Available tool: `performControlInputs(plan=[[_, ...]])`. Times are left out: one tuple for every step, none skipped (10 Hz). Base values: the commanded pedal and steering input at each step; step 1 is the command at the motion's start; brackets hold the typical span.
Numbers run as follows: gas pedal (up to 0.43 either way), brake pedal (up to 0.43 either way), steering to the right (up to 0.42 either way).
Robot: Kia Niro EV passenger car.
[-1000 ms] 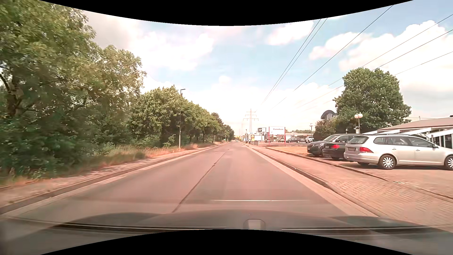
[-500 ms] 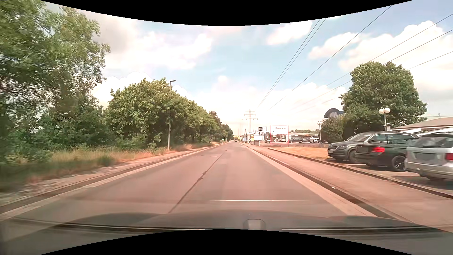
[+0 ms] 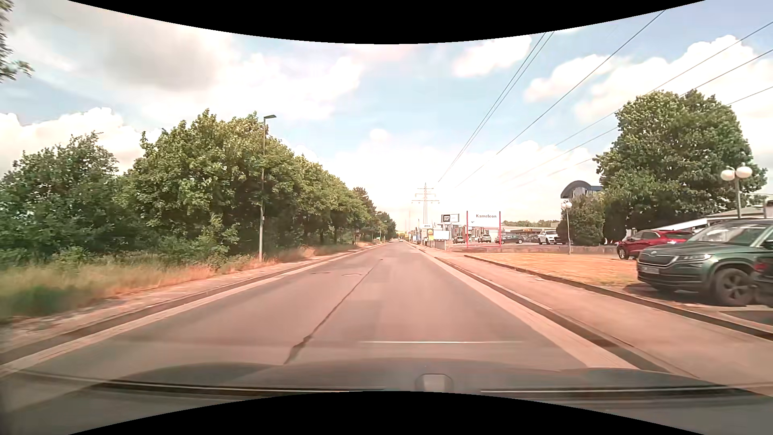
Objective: Follow the waypoints while adhering to traffic rules and regulations
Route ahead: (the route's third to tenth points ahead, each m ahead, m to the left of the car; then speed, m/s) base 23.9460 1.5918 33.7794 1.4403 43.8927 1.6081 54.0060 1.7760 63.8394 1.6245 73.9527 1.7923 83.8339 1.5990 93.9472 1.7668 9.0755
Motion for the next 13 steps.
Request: performControlInputs(plan=[[0.35, 0.0, 0.001], [0.35, 0.0, 0.002], [0.35, 0.0, 0.003], [0.35, 0.0, 0.003], [0.339, 0.0, 0.003], [0.339, 0.0, 0.003], [0.339, 0.0, 0.003], [0.339, 0.0, 0.002], [0.311, 0.0, 0.001], [0.299, 0.0, 0.0], [0.28, 0.0, -0.001], [0.248, 0.0, -0.002], [0.24, 0.0, -0.003]])
